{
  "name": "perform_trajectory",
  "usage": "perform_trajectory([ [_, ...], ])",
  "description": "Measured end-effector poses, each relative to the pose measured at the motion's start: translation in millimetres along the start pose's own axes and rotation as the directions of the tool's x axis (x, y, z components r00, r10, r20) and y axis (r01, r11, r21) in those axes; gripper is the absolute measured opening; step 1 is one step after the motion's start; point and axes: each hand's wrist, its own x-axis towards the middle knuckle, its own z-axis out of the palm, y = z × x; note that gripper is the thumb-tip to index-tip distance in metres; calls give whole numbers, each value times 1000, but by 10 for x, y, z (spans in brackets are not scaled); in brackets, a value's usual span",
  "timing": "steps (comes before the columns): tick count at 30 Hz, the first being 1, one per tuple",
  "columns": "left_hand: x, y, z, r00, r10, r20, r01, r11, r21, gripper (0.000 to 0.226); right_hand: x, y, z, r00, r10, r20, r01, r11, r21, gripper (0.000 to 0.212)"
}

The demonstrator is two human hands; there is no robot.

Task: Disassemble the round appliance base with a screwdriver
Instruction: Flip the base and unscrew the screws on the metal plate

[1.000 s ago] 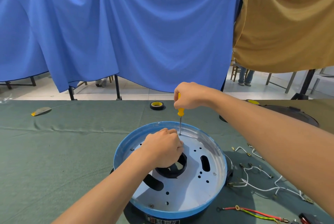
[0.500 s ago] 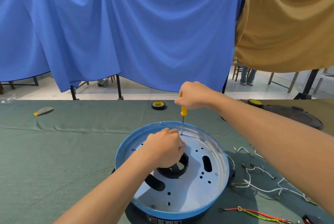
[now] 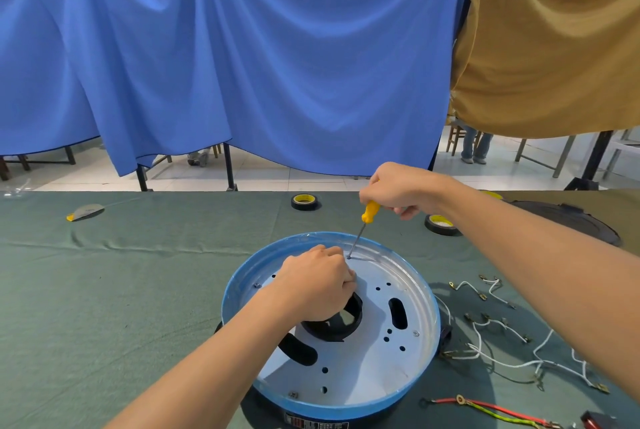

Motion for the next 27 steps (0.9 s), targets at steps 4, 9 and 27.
perform_trajectory([
  [4,-4,4,-13,1000,-5,5,5,1000,3,36,-10,100,17,992,-98,-74,84,982,-169,43],
  [9,-7,0,-9,1000,-5,12,6,1000,-2,37,-59,70,16,980,-193,-43,183,966,-181,27],
  [27,5,-25,19,999,19,-29,-19,999,26,35,29,272,910,561,-375,-738,538,842,-19,38],
])
